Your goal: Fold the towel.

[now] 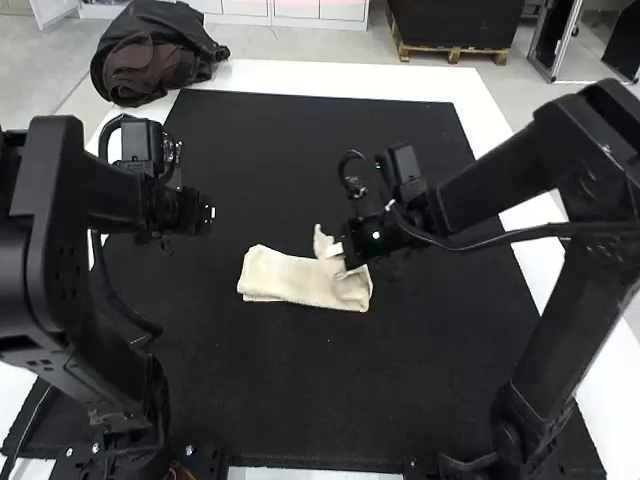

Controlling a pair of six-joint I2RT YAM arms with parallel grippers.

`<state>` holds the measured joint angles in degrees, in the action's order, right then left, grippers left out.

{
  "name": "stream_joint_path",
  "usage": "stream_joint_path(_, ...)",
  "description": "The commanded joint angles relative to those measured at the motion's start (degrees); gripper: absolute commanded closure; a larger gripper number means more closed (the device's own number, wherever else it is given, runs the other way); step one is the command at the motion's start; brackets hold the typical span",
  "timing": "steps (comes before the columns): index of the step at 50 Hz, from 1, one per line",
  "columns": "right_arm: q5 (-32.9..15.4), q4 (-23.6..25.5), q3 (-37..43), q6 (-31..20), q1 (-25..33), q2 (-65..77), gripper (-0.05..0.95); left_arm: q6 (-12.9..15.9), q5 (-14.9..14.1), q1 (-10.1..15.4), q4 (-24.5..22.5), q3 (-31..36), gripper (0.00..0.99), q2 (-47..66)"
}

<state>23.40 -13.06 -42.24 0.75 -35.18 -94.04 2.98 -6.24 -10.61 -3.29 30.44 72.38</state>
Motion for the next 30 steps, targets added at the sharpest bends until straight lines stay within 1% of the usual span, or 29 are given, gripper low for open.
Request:
stream_joint_path(1,1.04,-1.79,-2.76,1.18,-4.28,-2.55,0.92,0.09,-0.62,-0.55,-0.93,-0.64,0.031,0.31)
stream_joint_path(4,0.86,-3.20,-3.73,1.71,-6.04,-4.05,0.92,0.09,-0.62,-0.55,-1.28,-0.99,0.031,0.31)
stream_joint_path(13,0.95,-4.87,-7.60,1.88,-9.38,-8.44,0.92,0.00,-0.53,-0.55,-1.72,-1.52,0.031,0.31)
stream_joint_path(30,0.86,-5.75,-15.33,1.88,-11.67,-15.65,0.92,0.00,-0.53,-0.64,-2.34,-1.78,0.031,0.31)
